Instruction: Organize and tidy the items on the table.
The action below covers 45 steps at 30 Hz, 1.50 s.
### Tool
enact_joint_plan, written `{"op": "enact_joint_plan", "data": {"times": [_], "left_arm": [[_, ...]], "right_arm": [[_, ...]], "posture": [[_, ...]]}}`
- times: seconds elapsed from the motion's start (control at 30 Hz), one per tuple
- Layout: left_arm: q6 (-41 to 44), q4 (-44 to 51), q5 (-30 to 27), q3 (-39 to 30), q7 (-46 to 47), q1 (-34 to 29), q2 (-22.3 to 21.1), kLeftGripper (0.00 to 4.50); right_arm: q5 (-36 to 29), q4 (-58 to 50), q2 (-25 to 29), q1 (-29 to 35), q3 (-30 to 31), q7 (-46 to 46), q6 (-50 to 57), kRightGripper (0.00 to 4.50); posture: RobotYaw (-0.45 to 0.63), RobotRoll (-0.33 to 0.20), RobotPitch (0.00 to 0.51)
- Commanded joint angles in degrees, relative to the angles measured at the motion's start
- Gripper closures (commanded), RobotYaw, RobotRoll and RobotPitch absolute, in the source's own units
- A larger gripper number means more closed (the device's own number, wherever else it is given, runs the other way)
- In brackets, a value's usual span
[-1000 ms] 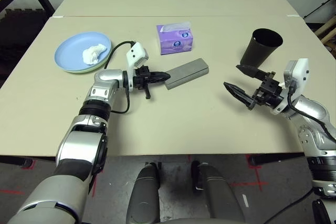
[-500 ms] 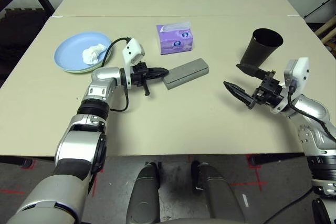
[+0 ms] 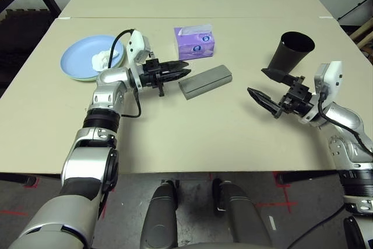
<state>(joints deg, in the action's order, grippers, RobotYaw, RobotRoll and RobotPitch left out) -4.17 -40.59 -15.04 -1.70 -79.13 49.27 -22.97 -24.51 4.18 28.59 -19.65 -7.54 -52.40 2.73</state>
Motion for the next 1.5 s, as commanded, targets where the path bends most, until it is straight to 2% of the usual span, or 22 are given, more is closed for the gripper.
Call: {"op": "enact_joint_plan", "data": {"times": [0.03, 0.1, 0.13, 0.53, 0.63, 0.7, 0.83, 0.9, 1.03, 1.17, 1.37, 1.5], "left_arm": [[-0.3, 4.0, -1.5, 1.2, -2.4, -2.5, 0.4, 0.8], [0.0, 5.2, -1.9, 1.4, -2.8, -3.3, 0.4, 0.06], [-0.5, 6.3, -2.0, 2.0, -3.7, -4.1, 0.4, 0.02], [-1.8, 10.2, -2.6, 4.8, -8.0, -6.3, 1.4, 0.02], [-1.6, 10.2, -2.5, 5.0, -7.8, -6.3, 1.6, 0.02], [-1.4, 10.5, -2.7, 5.1, -7.5, -6.5, 1.8, 0.02], [-0.1, 12.1, -3.2, 5.0, -7.2, -7.2, 1.9, 0.02], [0.6, 13.5, -3.7, 4.9, -6.9, -7.8, 2.1, 0.02], [1.0, 15.8, -4.6, 5.4, -7.1, -9.0, 2.5, 0.02], [1.8, 17.1, -5.9, 5.6, -7.6, -9.3, 2.9, 0.02], [2.1, 17.8, -6.5, 6.3, -7.3, -9.5, 3.1, 0.02], [2.4, 18.4, -6.7, 6.2, -6.9, -9.8, 3.0, 0.02]], "right_arm": [[-0.1, 0.1, 0.3, 0.2, -0.3, -0.3, -0.3, 0.0], [-0.2, -0.1, 0.4, 0.4, -0.4, -0.2, -0.2, 0.0], [-0.2, -0.2, 0.6, 0.5, -0.5, -0.2, 0.0, 0.0], [0.8, -0.7, 5.0, 0.0, -0.5, 0.3, 3.4, 0.0], [2.2, -0.7, 8.3, -0.1, -0.8, 2.3, 8.4, 0.0], [0.5, -2.0, 10.4, -0.6, -1.7, 1.9, 12.1, 0.0], [1.2, -5.6, 18.2, -1.5, -0.1, -0.1, 21.5, 0.0], [1.8, -6.2, 21.6, -1.7, 0.8, -2.5, 22.9, 0.0], [7.8, -4.9, 28.1, -1.5, 4.8, -7.6, 18.5, 0.0], [13.9, 0.3, 32.3, -4.8, 9.3, -13.3, 11.4, 0.0], [23.8, 9.4, 35.3, -11.2, 17.9, -22.3, -0.1, 0.0], [29.6, 15.6, 35.8, -15.8, 21.5, -25.7, -6.9, 0.0]], "posture": [[0.05, 0.0, 0.185], [0.05, 0.0, 0.185], [0.04, 0.0, 0.187], [0.02, 0.0, 0.191], [0.02, 0.0, 0.195], [0.02, 0.0, 0.197], [0.02, 0.0, 0.2], [0.03, 0.0, 0.201], [0.02, 0.0, 0.207], [0.01, 0.0, 0.211], [0.02, 0.0, 0.227], [0.02, 0.0, 0.235]]}}
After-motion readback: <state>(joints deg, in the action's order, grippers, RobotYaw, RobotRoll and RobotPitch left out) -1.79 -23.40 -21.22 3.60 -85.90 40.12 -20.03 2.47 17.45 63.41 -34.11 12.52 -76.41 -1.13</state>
